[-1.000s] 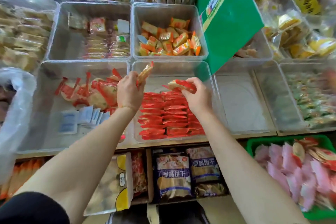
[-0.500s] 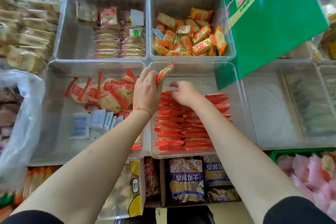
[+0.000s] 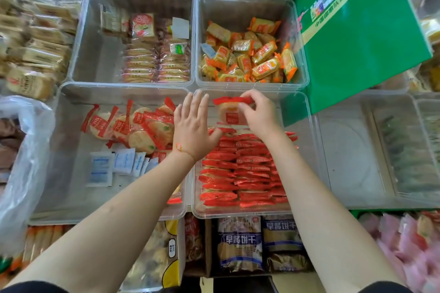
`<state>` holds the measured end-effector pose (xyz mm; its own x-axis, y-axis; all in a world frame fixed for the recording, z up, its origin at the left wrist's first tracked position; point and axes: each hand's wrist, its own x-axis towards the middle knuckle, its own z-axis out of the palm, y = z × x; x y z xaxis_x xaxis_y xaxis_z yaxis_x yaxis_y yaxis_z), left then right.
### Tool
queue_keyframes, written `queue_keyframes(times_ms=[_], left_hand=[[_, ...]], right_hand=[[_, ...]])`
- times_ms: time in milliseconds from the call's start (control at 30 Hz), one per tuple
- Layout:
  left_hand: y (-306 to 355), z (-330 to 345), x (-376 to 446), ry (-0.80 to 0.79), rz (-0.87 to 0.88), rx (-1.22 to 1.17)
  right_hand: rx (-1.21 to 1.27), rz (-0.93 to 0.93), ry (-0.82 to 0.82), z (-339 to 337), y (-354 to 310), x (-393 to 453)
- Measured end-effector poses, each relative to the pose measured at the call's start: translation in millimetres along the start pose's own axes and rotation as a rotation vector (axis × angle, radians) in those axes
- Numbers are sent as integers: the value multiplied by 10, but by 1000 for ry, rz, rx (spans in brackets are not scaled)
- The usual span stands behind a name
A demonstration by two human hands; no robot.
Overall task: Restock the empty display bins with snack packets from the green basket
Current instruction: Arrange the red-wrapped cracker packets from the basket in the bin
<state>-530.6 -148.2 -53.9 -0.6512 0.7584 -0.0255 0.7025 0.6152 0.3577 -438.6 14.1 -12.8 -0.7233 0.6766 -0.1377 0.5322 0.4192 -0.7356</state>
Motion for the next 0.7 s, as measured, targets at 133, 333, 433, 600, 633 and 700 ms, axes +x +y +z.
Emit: queue_keyframes(times_ms=[133, 333, 433, 600, 633, 700], left_hand=[[19, -21, 8, -35, -8, 18], [41, -35, 8, -34, -24, 9], [46, -38, 11, -33, -27, 7], [49, -35, 14, -30, -27, 8], [50, -35, 17, -28, -28, 3], [50, -36, 20, -25, -28, -5]], right_hand=[[70, 117, 50, 8, 134, 7], [-99, 70, -159, 321, 128, -14], [-221, 52, -210, 381, 130, -38], [-414, -3, -339, 550, 141, -97], [-430, 18, -350, 567, 149, -92], [-456, 64, -372, 566, 162, -85]])
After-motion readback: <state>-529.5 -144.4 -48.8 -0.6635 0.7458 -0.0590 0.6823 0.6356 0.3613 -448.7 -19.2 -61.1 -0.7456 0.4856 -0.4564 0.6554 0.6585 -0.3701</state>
